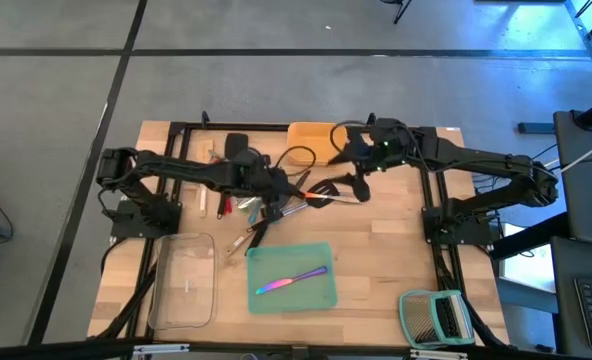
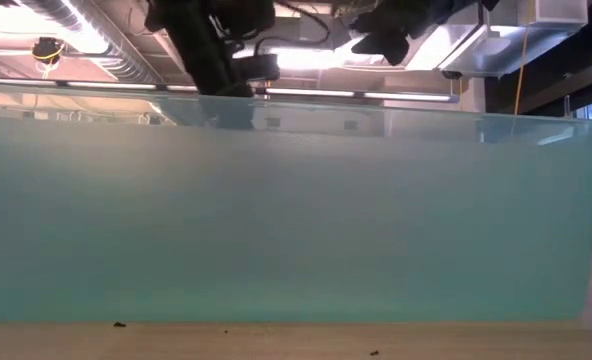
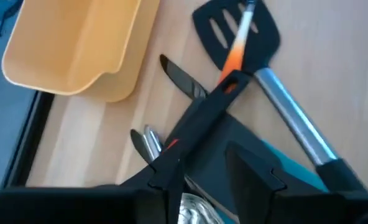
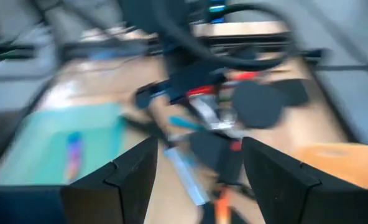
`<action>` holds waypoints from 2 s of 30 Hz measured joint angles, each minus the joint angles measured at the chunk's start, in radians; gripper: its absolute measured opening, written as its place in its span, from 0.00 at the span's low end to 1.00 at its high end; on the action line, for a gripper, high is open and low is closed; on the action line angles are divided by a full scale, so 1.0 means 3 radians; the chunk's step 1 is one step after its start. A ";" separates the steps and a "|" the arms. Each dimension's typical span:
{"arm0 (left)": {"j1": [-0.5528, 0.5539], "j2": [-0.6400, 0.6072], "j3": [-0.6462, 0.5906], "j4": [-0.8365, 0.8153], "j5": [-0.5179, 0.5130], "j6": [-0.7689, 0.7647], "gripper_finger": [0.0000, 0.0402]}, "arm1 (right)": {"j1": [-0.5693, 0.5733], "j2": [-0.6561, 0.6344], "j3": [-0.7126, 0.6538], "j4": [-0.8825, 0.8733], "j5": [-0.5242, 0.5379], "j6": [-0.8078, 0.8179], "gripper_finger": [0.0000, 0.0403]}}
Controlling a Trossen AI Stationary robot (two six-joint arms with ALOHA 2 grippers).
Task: Pick & Place Kitchen Items
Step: Put the black spatula into the transparent bin
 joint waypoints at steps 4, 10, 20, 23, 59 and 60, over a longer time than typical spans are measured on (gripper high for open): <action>0.0097 -0.0088 -0.0309 0.0508 0.0296 0.0107 0.21 | 0.0000 0.0000 0.0000 0.0079 0.0619 0.0312 0.58; 0.0195 -0.0450 -0.0967 0.1337 0.0657 0.0028 0.14 | 0.0004 0.0020 0.0000 0.0071 0.0669 0.0356 0.58; 0.0426 -0.1294 -0.1914 0.3484 0.1651 -0.0378 0.12 | -0.0006 0.0313 -0.0087 0.1069 -0.0518 -0.0118 0.58; 0.0570 -0.1521 -0.2007 0.3781 0.2076 -0.0582 0.12 | -0.0020 0.0419 -0.0127 0.1375 -0.0590 0.0041 0.58; 0.0739 -0.2825 -0.2014 0.1346 0.1902 -0.0730 0.11 | 0.0150 0.1191 -0.0021 0.1519 0.0314 0.0019 0.58; 0.0731 -0.2831 -0.2014 0.1344 0.1902 -0.0754 0.11 | 0.0136 0.1219 0.0032 0.1492 0.0363 0.0046 0.58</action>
